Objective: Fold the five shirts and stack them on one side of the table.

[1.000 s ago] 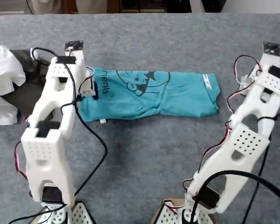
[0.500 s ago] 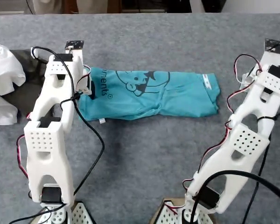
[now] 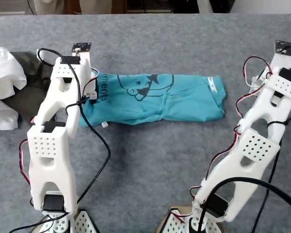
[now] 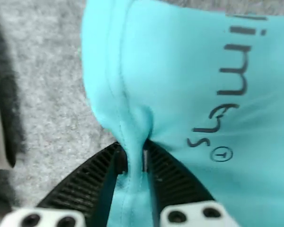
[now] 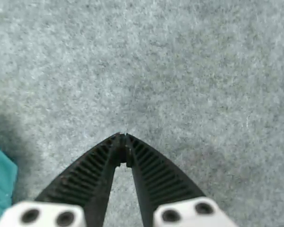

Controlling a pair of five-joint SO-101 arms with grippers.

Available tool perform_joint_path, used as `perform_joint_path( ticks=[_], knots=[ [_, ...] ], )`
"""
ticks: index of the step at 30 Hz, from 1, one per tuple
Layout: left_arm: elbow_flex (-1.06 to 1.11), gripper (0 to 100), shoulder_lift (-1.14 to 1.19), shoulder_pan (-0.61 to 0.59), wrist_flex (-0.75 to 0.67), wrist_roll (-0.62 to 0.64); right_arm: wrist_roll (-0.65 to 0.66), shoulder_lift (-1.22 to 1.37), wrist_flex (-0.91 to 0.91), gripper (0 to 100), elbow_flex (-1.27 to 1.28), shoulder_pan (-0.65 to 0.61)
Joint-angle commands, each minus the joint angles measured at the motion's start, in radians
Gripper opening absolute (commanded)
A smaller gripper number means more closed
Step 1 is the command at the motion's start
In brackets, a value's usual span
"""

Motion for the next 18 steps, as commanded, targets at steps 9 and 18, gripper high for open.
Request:
perform_joint_path(
  ticks=[9, 18],
  knots=[
    [-0.255, 2, -0.010, -0.008, 0.190, 0.012, -0.009, -0.016, -0.017, 0.2, -0.010, 0.004],
    [-0.664, 2, 0.001, 0.130, 0.420, 0.014, -0.009, -0.016, -0.046, 0.2, -0.013, 0.012]
  ],
)
